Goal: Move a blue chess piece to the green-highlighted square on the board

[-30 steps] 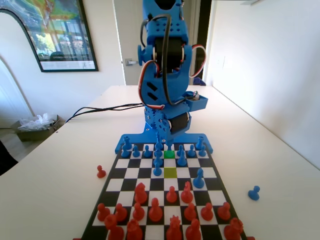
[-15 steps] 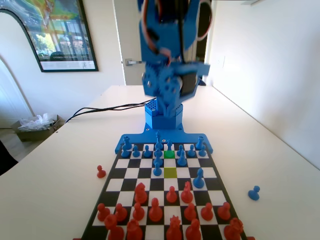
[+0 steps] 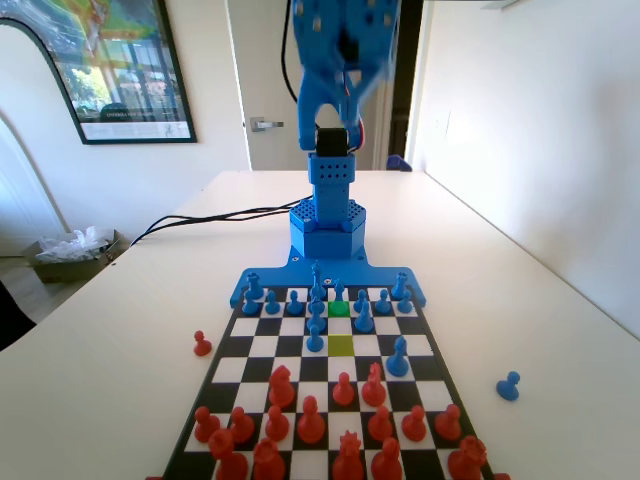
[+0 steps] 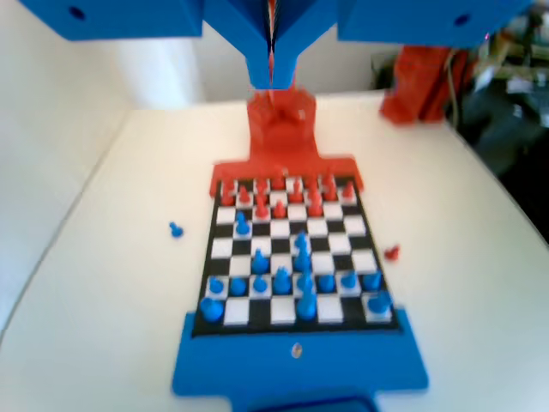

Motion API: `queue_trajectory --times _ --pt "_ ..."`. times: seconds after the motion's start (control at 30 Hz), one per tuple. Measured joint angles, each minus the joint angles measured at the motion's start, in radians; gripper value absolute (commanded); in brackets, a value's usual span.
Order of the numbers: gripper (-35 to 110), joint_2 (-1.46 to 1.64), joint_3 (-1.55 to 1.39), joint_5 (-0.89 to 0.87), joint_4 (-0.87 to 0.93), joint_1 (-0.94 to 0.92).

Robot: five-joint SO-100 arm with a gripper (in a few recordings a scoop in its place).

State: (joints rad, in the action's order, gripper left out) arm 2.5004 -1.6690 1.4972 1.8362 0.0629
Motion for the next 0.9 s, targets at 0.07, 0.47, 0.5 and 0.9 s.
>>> queue_trajectory --times 0.07,0.47,0.5,0.9 --pt "1 0.051 0.015 0.043 0.0 -0.028" --pt "1 0.265 -0.094 0.221 -0.041 -0.084" --pt "1 0.293 -0.126 0.224 -0.055 -0.089" --pt "1 0.515 -0.445 0.241 -0.193 -0.101"
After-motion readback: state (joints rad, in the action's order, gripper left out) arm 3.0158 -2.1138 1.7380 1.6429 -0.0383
